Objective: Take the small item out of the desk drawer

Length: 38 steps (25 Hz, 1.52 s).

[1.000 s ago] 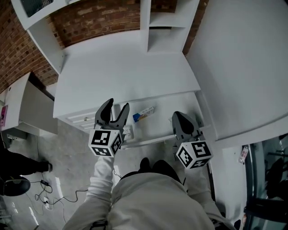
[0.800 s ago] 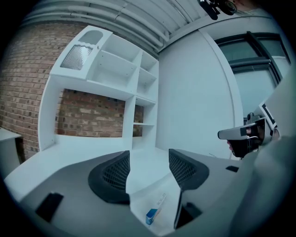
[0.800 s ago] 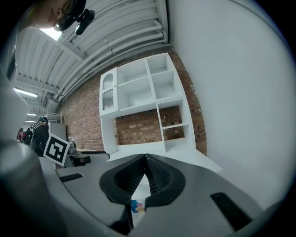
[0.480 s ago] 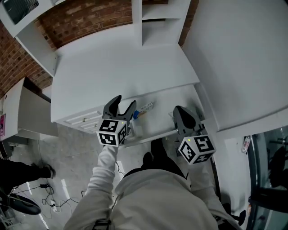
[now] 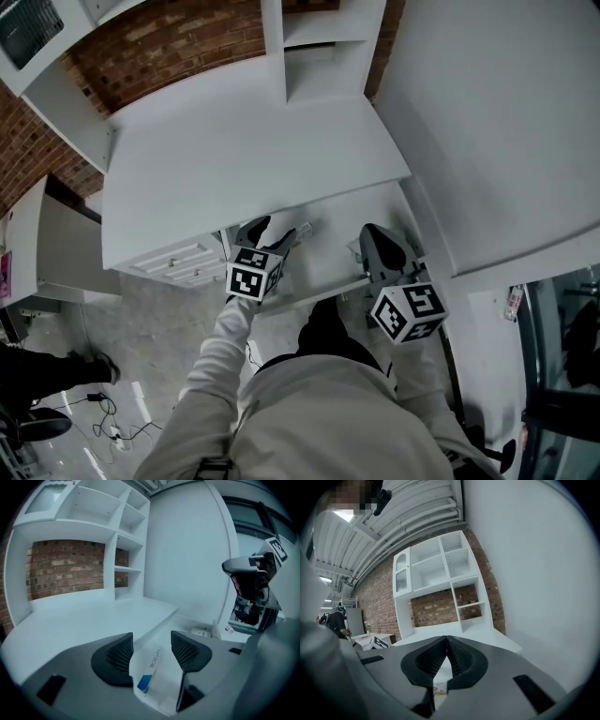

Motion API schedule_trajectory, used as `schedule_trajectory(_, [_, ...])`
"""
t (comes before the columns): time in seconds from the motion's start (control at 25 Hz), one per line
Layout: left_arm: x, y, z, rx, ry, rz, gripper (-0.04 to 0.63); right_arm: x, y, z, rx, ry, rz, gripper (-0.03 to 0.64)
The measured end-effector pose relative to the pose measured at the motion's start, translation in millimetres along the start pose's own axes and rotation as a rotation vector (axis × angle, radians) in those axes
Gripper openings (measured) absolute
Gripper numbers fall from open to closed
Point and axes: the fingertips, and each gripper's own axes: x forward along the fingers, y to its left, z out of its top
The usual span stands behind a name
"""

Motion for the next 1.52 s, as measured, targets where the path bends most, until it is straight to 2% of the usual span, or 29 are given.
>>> schedule_trajectory(0.28, [42.1, -18.8, -47.8, 0.106, 0.204, -0.095, 0.261, 6.1, -14.5, 1.1, 0.011, -0.007, -0.011, 0.029])
schedule_trajectory(0.48, [56.7, -20.8, -78.7, 0.231, 0.328, -0.123, 0.261, 7.5, -27.7, -3.3, 0.028, 0.005, -0.03, 0.029])
schedule_trajectory(0.64, [68.1, -15.6, -98.0, 0.238, 0.423, -0.152, 0.261, 11.6, -35.3, -2.1, 0.038, 0.008, -0.04, 0.029])
schedule_trajectory(0.92, [84.9, -10.9, -141.3, 0.206, 0.613, -0.219, 0.258, 20.2, -43.5, -3.4, 0.06, 0.02, -0.047, 0.029])
schedule_trajectory(1.08, [91.1, -11.7, -154.0, 0.197, 0.677, -0.232, 0.244, 24.6, -48.0, -5.5, 0.069, 0.035, -0.047, 0.029])
schedule_trajectory(1.32, [95.4, -6.5, -161.8, 0.238, 0.736, -0.205, 0.153, 26.9, -56.2, -9.9, 0.074, 0.044, -0.053, 0.029])
schedule_trajectory(1.52, [101.8, -7.7, -167.1, 0.247, 0.725, -0.2, 0.086, 28.3, -61.1, -11.2, 0.079, 0.051, -0.054, 0.029])
